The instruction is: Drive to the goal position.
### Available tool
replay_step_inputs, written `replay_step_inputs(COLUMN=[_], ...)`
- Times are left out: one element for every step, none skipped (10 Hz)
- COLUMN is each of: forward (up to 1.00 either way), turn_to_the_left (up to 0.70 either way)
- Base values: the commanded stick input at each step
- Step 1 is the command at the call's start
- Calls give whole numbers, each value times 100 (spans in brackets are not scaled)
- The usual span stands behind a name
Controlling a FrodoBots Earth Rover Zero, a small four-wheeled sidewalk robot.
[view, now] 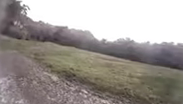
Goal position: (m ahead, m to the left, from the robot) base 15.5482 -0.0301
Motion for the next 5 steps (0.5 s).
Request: replay_step_inputs(forward=[0,0,0,0,0], turn_to_the_left=[70,70,70,70,70])
